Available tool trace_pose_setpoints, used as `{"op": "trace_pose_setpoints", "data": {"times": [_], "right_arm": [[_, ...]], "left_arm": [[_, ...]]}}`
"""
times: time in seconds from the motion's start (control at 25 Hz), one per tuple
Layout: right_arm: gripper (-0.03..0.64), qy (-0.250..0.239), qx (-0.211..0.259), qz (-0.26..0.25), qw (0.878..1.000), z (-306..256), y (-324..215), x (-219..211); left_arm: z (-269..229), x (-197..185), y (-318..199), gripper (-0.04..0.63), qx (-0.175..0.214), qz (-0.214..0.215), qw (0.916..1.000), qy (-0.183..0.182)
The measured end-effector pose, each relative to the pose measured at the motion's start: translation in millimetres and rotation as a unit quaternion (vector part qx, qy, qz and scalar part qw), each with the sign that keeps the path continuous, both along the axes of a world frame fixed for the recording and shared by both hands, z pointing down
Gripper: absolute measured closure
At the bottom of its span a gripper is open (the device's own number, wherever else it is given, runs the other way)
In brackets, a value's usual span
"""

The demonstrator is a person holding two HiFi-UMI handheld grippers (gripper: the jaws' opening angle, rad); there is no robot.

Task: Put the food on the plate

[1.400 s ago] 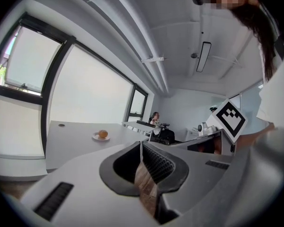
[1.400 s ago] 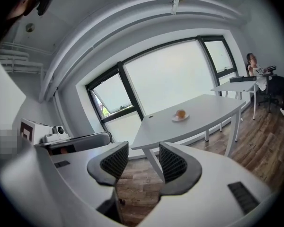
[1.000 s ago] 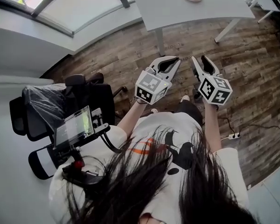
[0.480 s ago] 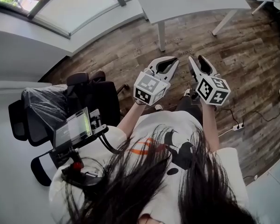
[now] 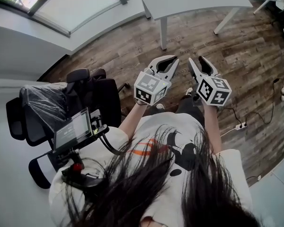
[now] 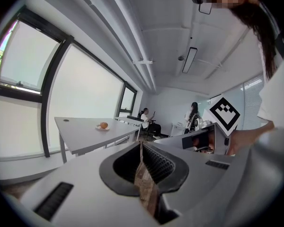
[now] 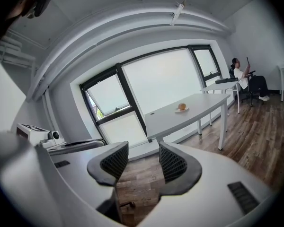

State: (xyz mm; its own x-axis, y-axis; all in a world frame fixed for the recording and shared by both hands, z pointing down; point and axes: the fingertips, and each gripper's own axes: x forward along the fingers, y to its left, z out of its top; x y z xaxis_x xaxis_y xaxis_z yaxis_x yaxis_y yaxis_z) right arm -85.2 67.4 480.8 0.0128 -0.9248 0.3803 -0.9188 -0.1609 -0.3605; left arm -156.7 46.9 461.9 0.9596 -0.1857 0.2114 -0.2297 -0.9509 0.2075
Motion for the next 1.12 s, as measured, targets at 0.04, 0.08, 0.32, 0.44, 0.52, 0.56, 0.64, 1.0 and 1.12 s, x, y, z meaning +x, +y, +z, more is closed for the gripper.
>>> {"op": "trace_pose_setpoints", "data": {"times": [0.04, 0.08, 0.32, 0.44, 0.52, 0.56, 0.64, 1.0, 1.12], "right_arm": [[0.405, 0.001, -0.001, 0.0, 1.0, 0.4, 2.9, -1.5], [0.405, 0.002, -0.001, 0.0, 1.0, 0.6, 6.0, -2.5], [0.405, 0.005, 0.002, 0.001, 1.0, 0.0, 18.7, -5.0], [0.405, 0.006, 0.002, 0.0, 1.0, 1.1, 24.1, -6.5], [0.405, 0.005, 0.001, -0.001, 1.0, 2.1, 27.9, -6.6], [0.405, 0.004, 0.001, -0.001, 1.0, 2.6, 29.5, -6.9], [0.405, 0.004, 0.002, -0.001, 1.0, 2.8, 32.1, -7.8], [0.405, 0.005, 0.002, -0.001, 1.0, 2.4, 41.0, -6.2], [0.405, 0.006, 0.002, -0.001, 1.0, 1.9, 43.6, -4.3]], "left_arm": [[-0.3, -0.7, 2.9, 0.589, 0.0, 0.001, 1.0, 0.001], [-0.6, -1.0, 6.0, 0.589, 0.001, 0.003, 1.0, 0.001], [-2.8, -0.7, 18.8, 0.589, 0.007, 0.01, 0.9999, 0.002], [-2.5, -0.4, 24.1, 0.589, 0.009, 0.012, 0.9999, 0.0], [-2.5, 0.0, 28.1, 0.589, 0.012, 0.014, 0.9998, -0.003], [-2.4, -0.2, 29.9, 0.589, 0.012, 0.014, 0.9998, -0.004], [-2.4, -1.0, 32.9, 0.589, 0.012, 0.015, 0.9998, -0.005], [-2.9, 0.7, 41.3, 0.589, 0.015, 0.015, 0.9998, -0.005], [-3.6, 2.3, 43.8, 0.589, 0.017, 0.017, 0.9997, -0.007]]}}
